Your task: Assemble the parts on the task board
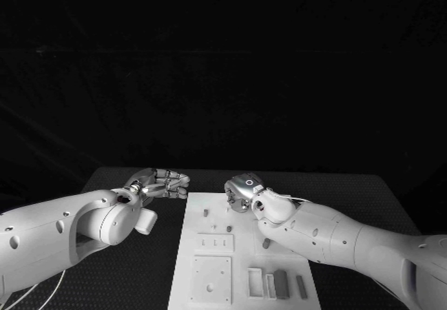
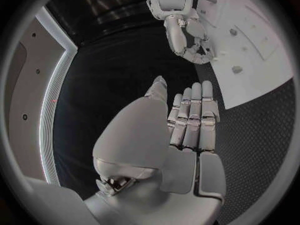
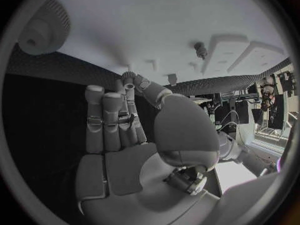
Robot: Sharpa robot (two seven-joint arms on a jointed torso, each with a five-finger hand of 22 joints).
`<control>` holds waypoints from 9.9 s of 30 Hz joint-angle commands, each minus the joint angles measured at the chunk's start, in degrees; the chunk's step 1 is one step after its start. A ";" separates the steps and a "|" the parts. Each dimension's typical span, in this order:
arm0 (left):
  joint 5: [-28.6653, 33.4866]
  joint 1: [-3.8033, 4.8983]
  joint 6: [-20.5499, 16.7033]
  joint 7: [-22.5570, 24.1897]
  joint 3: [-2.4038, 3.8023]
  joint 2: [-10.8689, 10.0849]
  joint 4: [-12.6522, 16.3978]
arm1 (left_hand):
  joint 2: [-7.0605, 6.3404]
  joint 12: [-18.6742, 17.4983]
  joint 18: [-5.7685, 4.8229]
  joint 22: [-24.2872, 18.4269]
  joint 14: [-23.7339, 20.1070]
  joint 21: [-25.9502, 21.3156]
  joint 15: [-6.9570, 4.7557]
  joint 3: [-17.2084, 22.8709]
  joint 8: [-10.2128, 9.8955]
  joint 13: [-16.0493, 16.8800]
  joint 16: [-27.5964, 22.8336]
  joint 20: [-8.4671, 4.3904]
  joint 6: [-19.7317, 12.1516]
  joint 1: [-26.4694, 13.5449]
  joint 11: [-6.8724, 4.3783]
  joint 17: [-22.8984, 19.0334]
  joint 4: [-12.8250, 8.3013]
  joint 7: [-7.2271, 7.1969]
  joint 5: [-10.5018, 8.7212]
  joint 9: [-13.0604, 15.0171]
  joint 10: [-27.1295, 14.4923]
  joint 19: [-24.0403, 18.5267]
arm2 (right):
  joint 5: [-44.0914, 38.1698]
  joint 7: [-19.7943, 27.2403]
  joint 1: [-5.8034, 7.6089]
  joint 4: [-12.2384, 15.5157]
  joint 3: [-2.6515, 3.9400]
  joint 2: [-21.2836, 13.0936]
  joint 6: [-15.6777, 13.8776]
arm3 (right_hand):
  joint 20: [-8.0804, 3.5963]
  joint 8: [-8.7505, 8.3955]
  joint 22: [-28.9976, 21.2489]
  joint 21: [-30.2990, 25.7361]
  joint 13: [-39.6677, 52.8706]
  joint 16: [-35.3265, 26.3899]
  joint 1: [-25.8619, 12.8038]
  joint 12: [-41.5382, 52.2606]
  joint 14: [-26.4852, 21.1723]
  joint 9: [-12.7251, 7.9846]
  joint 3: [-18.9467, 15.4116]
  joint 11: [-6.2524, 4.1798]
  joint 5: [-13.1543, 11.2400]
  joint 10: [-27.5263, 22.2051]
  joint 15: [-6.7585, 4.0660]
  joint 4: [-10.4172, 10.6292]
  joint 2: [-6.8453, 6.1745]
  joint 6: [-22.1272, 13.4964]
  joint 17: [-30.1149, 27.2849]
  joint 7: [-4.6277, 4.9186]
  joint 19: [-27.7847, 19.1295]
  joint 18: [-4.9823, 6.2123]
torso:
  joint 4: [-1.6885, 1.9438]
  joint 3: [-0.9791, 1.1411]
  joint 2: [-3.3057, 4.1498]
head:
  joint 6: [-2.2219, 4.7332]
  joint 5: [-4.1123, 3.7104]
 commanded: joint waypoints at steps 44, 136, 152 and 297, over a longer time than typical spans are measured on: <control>-0.55 0.28 1.18 0.32 -0.02 1.90 -1.44 | -0.30 -0.56 0.60 -0.10 0.41 -0.33 0.03 -0.31 -0.45 -0.10 -0.58 0.02 0.32 0.02 0.00 0.33 0.04 1.72 0.10 -0.16 0.21 0.57 | 0.99 0.96 -0.09 -3.29 -0.21 2.24 4.96 | 0.10 -1.11 1.19 0.07 6.44 0.01 -0.22 -0.59 -1.08 0.12 5.77 -0.38 0.39 0.59 0.25 -5.40 0.75 -0.71 -0.49 0.56 -1.24 4.93 | -0.06 0.03 -0.03 | -0.12 -0.77; -2.03 0.07 1.40 0.85 -0.22 -1.42 -5.41 | -0.39 -0.87 0.58 -0.13 0.44 -0.54 0.06 -0.37 -0.59 -0.13 -1.01 0.04 0.28 0.09 0.07 0.68 0.03 1.85 0.10 -0.30 0.17 0.57 | 17.37 5.82 4.57 6.78 1.01 -13.36 18.77 | -2.61 -6.86 1.23 9.42 63.66 21.53 -10.58 61.86 0.65 -3.13 -4.72 -0.49 0.35 -12.93 0.35 1.76 -7.24 -12.84 14.15 3.05 0.52 4.93 | -2.36 1.36 -0.48 | 0.19 0.05; -2.20 0.10 1.51 0.71 -0.19 -1.68 -4.58 | -0.46 -0.91 0.57 -0.13 0.44 -0.57 0.07 -0.39 -0.61 -0.13 -1.07 0.05 0.28 0.10 0.09 0.74 0.03 1.84 0.09 -0.32 0.16 0.57 | 16.93 6.26 3.30 4.30 0.89 -12.11 19.33 | -3.04 -5.62 1.17 10.03 64.96 21.96 -9.99 64.34 1.87 -2.81 -5.27 -0.79 0.34 -10.50 0.05 -0.07 -3.77 -10.43 15.87 2.77 0.81 4.93 | -1.87 1.60 0.00 | -0.40 -0.52; -2.91 0.12 2.03 0.26 -0.17 -2.49 -4.11 | -0.58 -1.30 0.55 -0.14 0.54 -0.85 0.11 -0.37 -0.75 -0.14 -1.70 0.08 0.26 0.18 0.14 1.31 0.03 1.71 0.09 -0.47 0.20 0.61 | 5.62 4.11 0.60 2.27 0.05 -12.52 19.99 | -2.15 -3.20 1.10 10.07 61.48 21.11 -4.39 63.52 0.76 -3.18 -6.51 -2.18 0.37 -12.81 -1.18 -5.41 1.50 -4.47 15.12 1.23 -0.46 4.93 | -1.92 1.60 -0.07 | -1.42 -0.92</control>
